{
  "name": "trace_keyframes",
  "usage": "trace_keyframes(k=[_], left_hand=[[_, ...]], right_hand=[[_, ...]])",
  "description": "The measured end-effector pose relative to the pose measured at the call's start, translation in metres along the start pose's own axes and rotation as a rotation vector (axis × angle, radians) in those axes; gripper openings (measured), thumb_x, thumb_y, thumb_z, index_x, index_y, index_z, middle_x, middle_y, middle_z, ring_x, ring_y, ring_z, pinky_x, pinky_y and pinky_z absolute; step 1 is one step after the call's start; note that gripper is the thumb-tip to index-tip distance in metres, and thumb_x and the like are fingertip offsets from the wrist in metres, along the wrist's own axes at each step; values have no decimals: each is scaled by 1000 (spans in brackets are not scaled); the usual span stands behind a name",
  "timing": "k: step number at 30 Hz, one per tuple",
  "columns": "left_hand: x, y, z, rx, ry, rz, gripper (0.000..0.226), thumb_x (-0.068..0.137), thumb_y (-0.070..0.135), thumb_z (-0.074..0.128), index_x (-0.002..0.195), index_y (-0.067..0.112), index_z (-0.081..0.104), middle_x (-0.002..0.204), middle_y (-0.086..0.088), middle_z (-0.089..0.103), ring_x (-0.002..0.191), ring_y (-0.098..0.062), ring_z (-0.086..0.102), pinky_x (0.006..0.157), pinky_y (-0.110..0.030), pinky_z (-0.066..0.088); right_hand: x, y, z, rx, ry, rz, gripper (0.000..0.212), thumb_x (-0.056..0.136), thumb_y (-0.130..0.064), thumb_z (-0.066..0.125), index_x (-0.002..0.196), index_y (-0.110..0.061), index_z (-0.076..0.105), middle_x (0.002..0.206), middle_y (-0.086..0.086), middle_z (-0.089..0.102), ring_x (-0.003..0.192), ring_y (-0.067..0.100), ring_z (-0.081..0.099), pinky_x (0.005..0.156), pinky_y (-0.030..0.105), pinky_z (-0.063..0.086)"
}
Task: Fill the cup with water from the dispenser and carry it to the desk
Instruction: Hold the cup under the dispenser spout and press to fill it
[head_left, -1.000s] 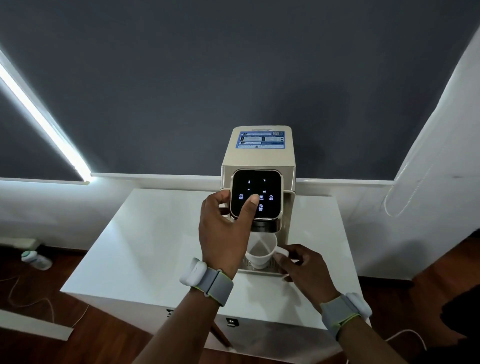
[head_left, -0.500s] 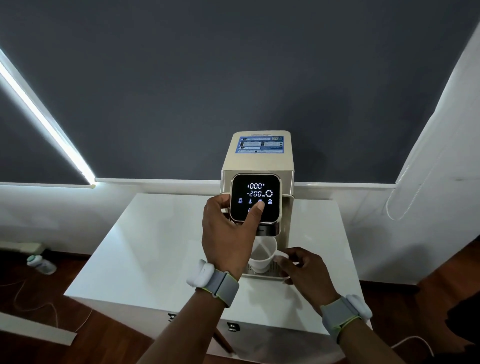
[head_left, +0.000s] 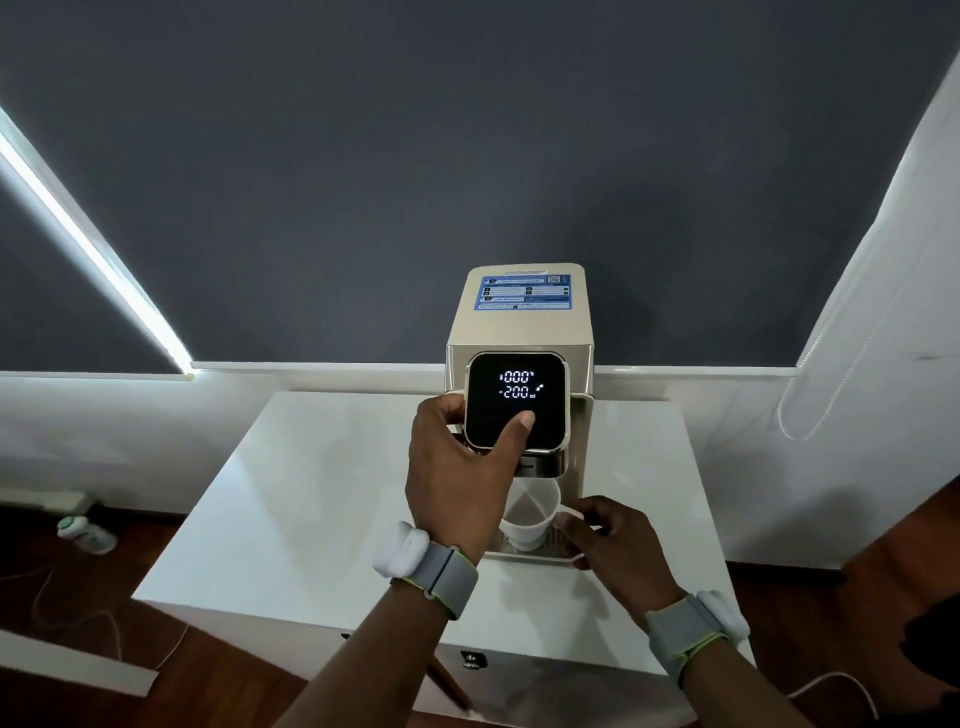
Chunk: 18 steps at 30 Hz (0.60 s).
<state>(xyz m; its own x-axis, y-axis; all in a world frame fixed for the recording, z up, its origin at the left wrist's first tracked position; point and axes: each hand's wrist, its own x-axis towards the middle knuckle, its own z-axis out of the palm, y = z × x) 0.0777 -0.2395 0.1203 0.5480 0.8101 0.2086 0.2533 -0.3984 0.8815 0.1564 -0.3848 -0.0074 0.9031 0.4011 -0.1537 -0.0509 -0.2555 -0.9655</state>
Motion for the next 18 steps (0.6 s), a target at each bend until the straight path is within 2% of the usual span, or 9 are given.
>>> trace_keyframes(k=[4, 8, 14, 18], left_hand=[[5, -3, -3, -18, 10, 2, 49, 75, 65, 80, 104, 34, 55, 105, 14, 66, 94, -14, 68, 82, -36, 58], [17, -2, -7, -30, 56, 31, 43, 79, 64, 77, 97, 28, 61, 95, 11, 67, 85, -16, 68, 80, -39, 57], [37, -5, -12, -56, 81, 102, 31, 89, 50, 75, 92, 21, 65, 88, 4, 70, 83, -19, 68, 79, -39, 57], [51, -3, -14, -42, 89, 113, 23, 91, 46, 73, 92, 24, 65, 89, 5, 69, 80, -18, 68, 77, -39, 56]], right_hand=[[-1, -3, 0, -1, 3, 2, 5, 92, -19, 77, 93, -15, 80, 79, 8, 79, 75, 34, 77, 65, 39, 66], [-3, -4, 2, -20, 10, 3, 8, 93, -18, 75, 97, -14, 80, 83, 10, 79, 77, 37, 77, 74, 50, 65], [-3, -2, 3, -12, 28, 25, 7, 92, -18, 76, 97, -15, 80, 86, 10, 79, 82, 35, 77, 71, 44, 67], [-4, -1, 5, -29, 43, 18, 7, 93, -18, 75, 96, -16, 81, 86, 9, 80, 80, 33, 76, 71, 48, 67]])
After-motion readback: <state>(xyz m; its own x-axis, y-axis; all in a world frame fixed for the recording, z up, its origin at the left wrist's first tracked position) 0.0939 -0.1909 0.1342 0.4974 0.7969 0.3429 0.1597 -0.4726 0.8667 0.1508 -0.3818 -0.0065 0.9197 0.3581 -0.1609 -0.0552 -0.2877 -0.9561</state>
